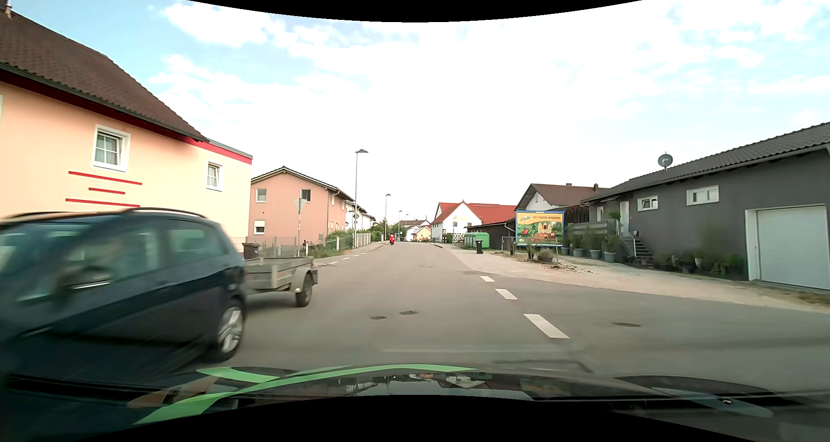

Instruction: Follow the waypoints while adhering to traffic rules and regulations

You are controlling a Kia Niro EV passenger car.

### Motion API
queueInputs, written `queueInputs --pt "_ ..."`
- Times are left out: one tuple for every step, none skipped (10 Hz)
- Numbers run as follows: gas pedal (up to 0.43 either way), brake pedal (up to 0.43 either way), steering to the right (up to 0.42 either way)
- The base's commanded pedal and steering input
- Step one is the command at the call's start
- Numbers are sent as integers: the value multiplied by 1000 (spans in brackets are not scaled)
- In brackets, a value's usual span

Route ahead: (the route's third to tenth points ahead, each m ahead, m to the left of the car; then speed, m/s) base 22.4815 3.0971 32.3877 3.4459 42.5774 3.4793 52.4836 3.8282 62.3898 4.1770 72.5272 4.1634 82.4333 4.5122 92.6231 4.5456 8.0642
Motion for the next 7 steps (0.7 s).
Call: queueInputs --pt "150 0 -12" --pt "150 0 -12" --pt "150 0 -12" --pt "157 0 -11" --pt "157 0 -12" --pt "157 0 -12" --pt "157 0 -12"
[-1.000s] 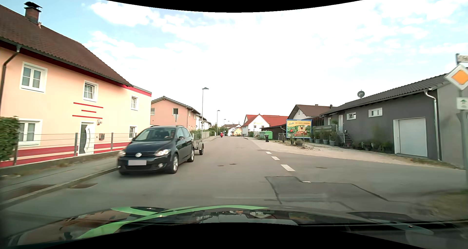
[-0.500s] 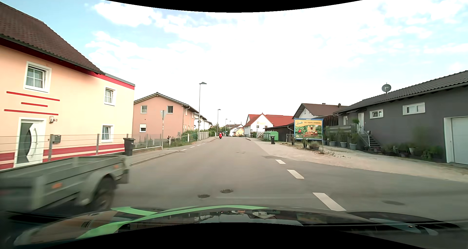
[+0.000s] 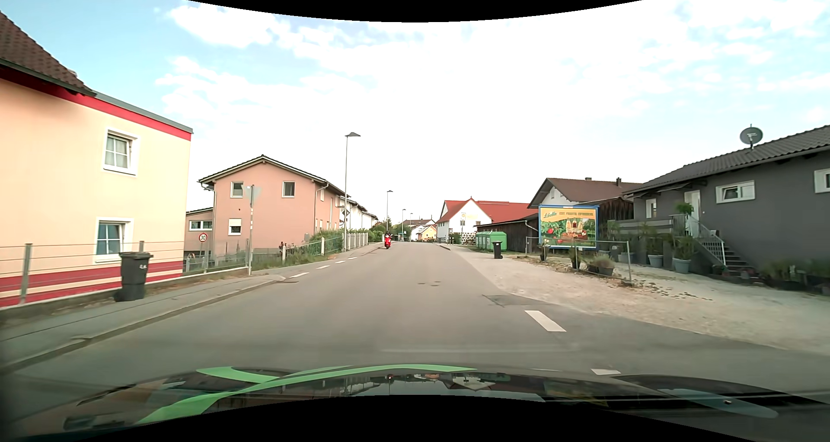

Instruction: Follow the waypoints while adhering to traffic rules and regulations

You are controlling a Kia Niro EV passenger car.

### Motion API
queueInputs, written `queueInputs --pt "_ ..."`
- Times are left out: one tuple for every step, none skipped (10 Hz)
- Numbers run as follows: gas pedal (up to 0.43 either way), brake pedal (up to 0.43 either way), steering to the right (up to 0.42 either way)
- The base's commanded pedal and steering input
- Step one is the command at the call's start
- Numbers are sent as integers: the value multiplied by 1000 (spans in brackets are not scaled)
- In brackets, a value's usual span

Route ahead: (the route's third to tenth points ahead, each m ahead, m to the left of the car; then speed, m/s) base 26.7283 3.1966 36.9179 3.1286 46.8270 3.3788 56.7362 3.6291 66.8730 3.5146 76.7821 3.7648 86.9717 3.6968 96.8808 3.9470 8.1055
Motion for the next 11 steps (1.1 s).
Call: queueInputs --pt "169 0 -12" --pt "169 0 -10" --pt "169 0 -4" --pt "169 0 -3" --pt "157 0 -4" --pt "150 0 -4" --pt "150 0 -4" --pt "150 0 -4" --pt "150 0 -4" --pt "157 0 -4" --pt "169 0 -4"
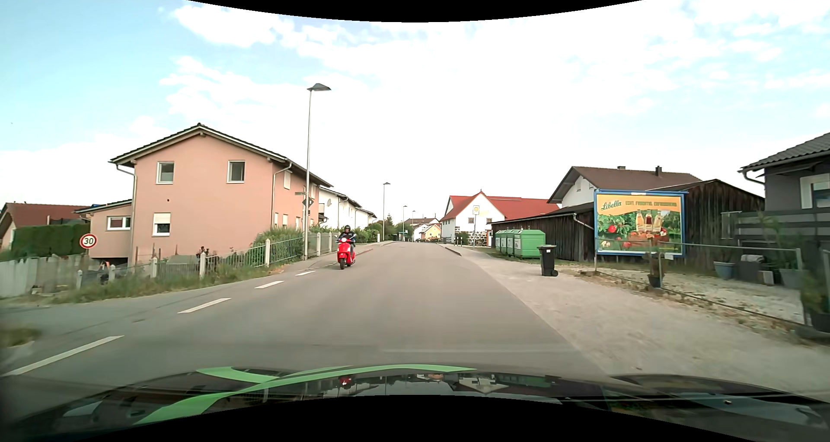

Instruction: Follow the waypoints while adhering to traffic rules and regulations

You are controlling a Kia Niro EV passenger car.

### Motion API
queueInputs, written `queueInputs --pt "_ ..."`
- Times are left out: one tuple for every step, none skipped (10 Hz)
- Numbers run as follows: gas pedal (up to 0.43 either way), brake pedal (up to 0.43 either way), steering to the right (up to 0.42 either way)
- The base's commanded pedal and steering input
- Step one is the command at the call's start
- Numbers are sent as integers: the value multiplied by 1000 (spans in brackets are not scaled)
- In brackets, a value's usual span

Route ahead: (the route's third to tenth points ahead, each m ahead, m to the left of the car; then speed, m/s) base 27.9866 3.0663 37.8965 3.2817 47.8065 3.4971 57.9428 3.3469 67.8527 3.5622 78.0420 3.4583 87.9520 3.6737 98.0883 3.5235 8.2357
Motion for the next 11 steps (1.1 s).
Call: queueInputs --pt "169 0 -4" --pt "177 0 -4" --pt "177 0 -4" --pt "177 0 -4" --pt "177 0 -4" --pt "177 0 -5" --pt "169 0 -6" --pt "169 0 -6" --pt "169 0 -6" --pt "169 0 -7" --pt "169 0 -6"
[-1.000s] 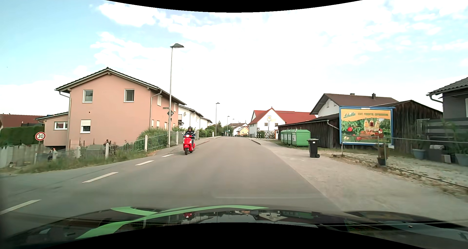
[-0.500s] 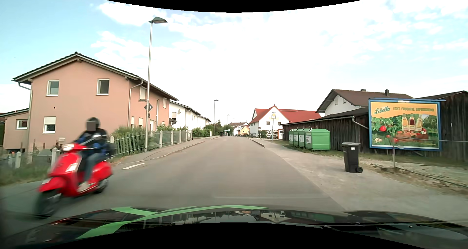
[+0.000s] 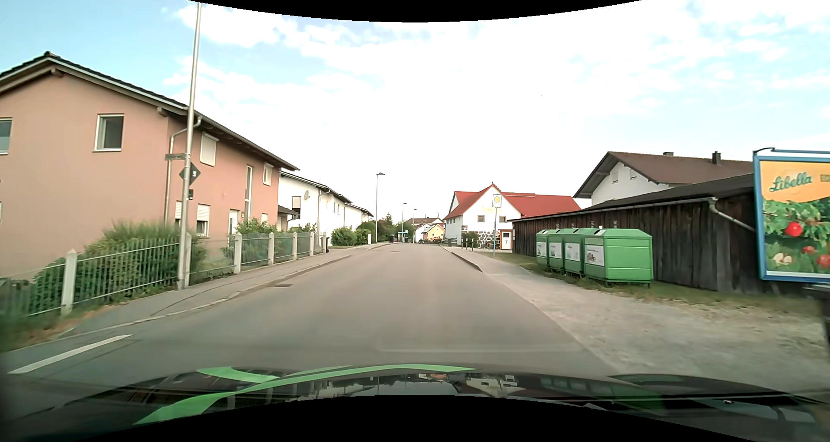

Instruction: Follow the waypoints while adhering to traffic rules and regulations

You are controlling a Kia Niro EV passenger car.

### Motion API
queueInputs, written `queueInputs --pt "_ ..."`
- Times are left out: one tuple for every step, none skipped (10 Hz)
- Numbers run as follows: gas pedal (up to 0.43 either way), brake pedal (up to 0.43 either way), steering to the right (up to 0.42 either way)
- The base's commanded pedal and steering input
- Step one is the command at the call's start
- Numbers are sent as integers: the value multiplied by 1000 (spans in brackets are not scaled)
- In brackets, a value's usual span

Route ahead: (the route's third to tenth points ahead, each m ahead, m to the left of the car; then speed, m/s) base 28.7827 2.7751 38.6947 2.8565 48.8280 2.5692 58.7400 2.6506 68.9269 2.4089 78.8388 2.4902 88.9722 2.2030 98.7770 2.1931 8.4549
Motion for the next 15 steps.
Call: queueInputs --pt "157 0 -7" --pt "138 0 -7" --pt "118 0 -7" --pt "67 0 -7" --pt "59 0 -8" --pt "59 0 -8" --pt "59 0 -8" --pt "39 0 -8" --pt "79 0 -7" --pt "118 0 -7" --pt "130 0 -7" --pt "130 0 -6" --pt "157 0 -5" --pt "157 0 -6" --pt "157 0 -5"
